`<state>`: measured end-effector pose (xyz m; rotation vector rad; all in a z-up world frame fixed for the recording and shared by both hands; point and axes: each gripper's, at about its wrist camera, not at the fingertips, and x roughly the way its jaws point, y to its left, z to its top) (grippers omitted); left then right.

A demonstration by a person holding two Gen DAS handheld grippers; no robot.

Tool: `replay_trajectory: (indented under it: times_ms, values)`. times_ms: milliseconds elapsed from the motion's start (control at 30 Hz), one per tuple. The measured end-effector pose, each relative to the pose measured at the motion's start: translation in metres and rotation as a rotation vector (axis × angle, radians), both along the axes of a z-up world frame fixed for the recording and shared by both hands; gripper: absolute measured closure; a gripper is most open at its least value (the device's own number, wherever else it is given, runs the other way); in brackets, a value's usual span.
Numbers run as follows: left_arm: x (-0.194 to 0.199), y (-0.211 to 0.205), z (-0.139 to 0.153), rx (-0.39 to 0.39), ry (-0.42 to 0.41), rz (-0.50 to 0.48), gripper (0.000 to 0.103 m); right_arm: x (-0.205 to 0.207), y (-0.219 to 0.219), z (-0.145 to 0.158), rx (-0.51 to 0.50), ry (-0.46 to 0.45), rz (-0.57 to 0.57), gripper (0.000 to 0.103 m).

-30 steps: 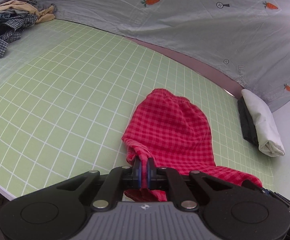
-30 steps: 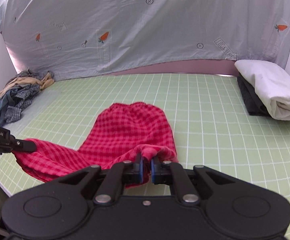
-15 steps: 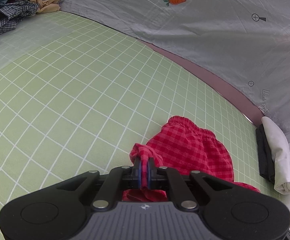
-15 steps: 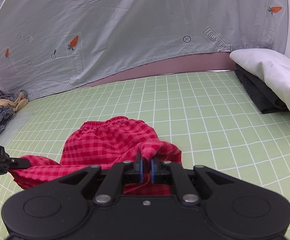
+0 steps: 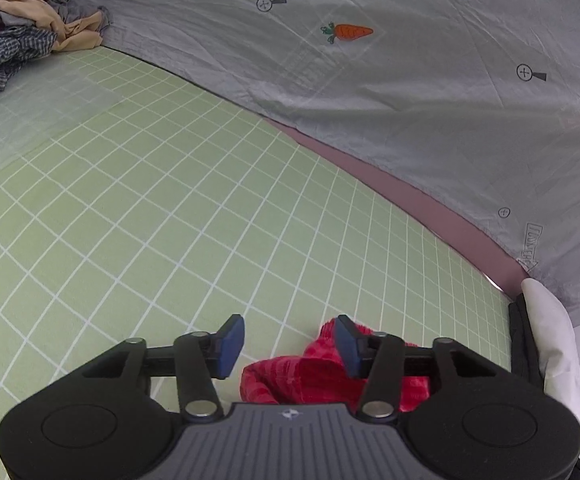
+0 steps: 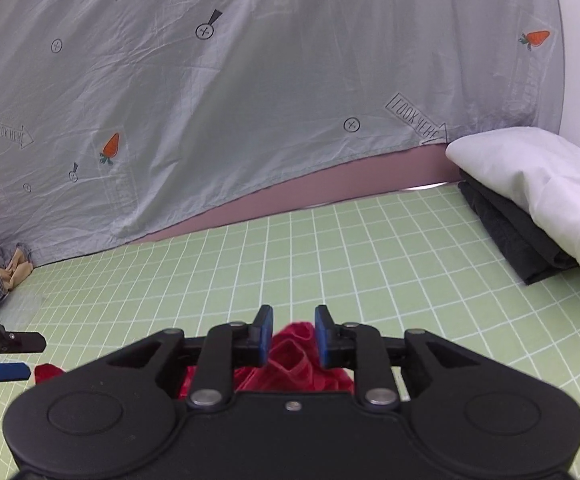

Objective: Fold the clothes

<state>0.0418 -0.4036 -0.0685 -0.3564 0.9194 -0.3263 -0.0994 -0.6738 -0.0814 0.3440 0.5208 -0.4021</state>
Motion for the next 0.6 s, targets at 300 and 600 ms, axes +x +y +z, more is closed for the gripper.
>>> replay_trajectory:
  times_ms: [300,600]
  values:
    - [-0.022,0.028,-0.021,0.049,0.053,0.029,0.027,-0.022,0.004,-0.022,0.002,0.105,-0.032,0.066]
    - [-0.039,-0.002,-0.058,0.164,0.107,-0.125,0.021,-0.011,0.03,-0.059,0.029,0.25,0.059,0.031]
